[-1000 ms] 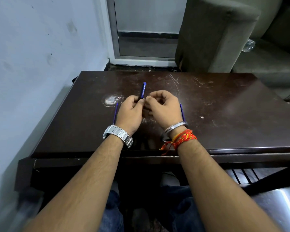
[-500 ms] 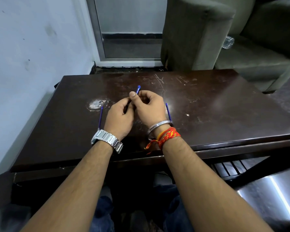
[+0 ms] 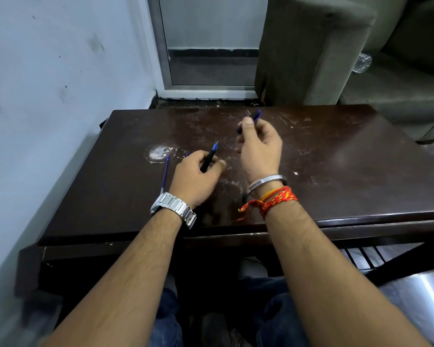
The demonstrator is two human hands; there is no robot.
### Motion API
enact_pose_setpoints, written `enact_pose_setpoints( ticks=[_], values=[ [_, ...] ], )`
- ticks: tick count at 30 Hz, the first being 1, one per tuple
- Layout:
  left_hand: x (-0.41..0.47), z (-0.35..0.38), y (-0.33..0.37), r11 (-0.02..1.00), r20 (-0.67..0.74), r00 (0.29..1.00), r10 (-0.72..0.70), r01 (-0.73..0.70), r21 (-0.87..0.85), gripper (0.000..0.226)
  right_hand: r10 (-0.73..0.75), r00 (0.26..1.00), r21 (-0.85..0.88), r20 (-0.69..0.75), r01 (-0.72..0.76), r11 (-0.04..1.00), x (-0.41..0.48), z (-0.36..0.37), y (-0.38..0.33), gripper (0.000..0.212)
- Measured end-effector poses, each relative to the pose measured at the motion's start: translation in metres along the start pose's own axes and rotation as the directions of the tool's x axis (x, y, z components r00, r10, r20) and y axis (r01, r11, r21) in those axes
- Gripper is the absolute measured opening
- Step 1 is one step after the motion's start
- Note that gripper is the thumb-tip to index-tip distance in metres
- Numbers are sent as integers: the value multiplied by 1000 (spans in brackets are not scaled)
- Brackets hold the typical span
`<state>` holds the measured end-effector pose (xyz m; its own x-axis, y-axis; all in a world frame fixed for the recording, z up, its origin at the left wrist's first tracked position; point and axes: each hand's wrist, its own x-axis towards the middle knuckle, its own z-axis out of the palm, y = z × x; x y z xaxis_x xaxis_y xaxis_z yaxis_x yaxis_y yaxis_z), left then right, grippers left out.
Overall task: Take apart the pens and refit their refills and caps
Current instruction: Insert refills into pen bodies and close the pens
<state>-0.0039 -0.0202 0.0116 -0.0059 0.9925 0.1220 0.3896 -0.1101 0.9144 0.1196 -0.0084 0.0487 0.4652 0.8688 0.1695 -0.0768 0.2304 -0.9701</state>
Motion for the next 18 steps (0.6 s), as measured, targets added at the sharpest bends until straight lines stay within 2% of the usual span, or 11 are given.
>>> enact_pose_setpoints(
  ticks=[1,3,5,7,9,11,12,14,18],
  values=[
    [2,-1,0,998,-27,999,-41,39,-50,16,0,1000,32,-27,1,999,2,-2,-1,13],
    [5,-1,1,976,-76,990,-118,101,-195,17,26,1000,28,6,-26,999,1,-3,-1,13],
    [7,0,4,922,-100,982,-161,114,-370,18,98,987,-121,124,-83,989,-1,-3,6,15],
    [7,0,10,789,-93,977,-194,98,-606,20,200,934,-298,295,-108,948,-6,0,12,15],
    [7,-5,15,628,-70,974,-214,82,-774,19,277,844,-428,459,-63,901,-13,5,13,23],
    [7,-10,17,573,-61,977,-204,68,-817,13,305,774,-396,554,-77,915,-20,9,15,39],
    [6,-12,17,582,-58,981,-188,63,-811,10,276,760,-350,589,-69,934,-23,10,15,35],
    [4,-14,17,627,-46,985,-164,68,-776,11,216,734,-284,644,-33,958,-24,9,19,12],
    [4,-20,18,604,-9,983,-184,106,-790,18,225,649,-231,727,-78,970,-20,3,20,21]
  ],
)
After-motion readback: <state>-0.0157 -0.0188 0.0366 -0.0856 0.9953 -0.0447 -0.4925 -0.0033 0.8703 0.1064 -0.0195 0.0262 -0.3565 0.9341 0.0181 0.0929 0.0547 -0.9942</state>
